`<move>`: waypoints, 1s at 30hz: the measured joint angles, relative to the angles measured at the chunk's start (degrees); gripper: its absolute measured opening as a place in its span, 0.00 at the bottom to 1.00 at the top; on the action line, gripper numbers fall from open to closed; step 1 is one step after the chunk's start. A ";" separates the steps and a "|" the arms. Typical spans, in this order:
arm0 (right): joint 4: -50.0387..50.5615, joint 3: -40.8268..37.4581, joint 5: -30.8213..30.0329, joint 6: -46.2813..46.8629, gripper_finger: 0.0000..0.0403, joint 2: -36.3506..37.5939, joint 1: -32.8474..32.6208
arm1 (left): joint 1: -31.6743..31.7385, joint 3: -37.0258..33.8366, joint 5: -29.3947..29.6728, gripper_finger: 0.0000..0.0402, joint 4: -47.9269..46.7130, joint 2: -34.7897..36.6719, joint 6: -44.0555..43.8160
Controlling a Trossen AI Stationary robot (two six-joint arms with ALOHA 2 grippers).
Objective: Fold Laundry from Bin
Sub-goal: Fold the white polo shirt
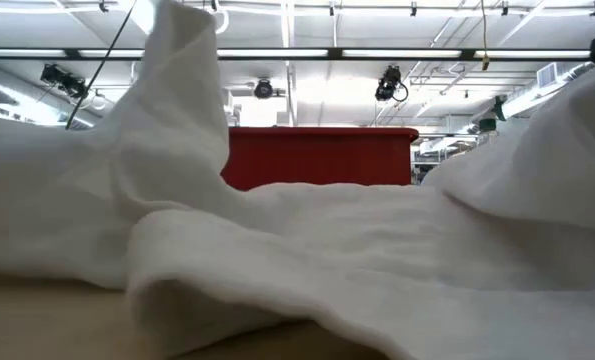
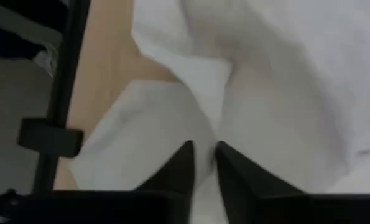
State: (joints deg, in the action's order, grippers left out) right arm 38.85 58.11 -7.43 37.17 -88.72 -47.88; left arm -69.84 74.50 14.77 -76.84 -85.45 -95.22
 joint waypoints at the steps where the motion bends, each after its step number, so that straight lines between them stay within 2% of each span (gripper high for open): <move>1: 0.06 0.00 0.27 0.12 0.06 0.21 0.00 | -0.13 0.00 0.12 0.00 -0.20 0.00 -0.09; 7: 0.27 0.00 2.88 2.78 0.01 3.57 0.26 | -0.69 0.06 0.59 0.00 -1.85 0.02 -3.01; 13: 4.90 2.61 5.68 2.90 0.01 16.71 -1.38 | -3.19 2.56 1.55 0.00 -2.39 0.13 -5.02; 18: 11.91 2.97 6.16 8.64 0.01 25.93 -3.93 | -5.22 2.97 -0.44 0.00 -2.14 0.13 -5.32; 20: 15.04 2.97 8.95 10.91 0.01 28.00 -5.42 | -5.87 2.97 -2.74 0.00 -2.10 0.13 -5.56; 25: 23.38 2.95 14.27 15.26 0.01 31.07 -7.97 | -7.06 2.97 -3.52 0.00 -2.13 0.07 -5.76; 28: 27.59 2.91 15.30 19.11 0.00 32.66 -8.62 | -7.00 2.82 -3.48 0.00 -1.97 0.04 -4.61; 30: 26.85 2.91 15.29 19.94 0.00 33.20 -8.72 | -7.00 2.45 -3.48 0.00 -1.73 0.04 -3.69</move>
State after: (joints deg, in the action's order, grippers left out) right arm 65.71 61.01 7.86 57.11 -55.52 -56.60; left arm -76.84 76.95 11.29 -78.56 -85.41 -98.91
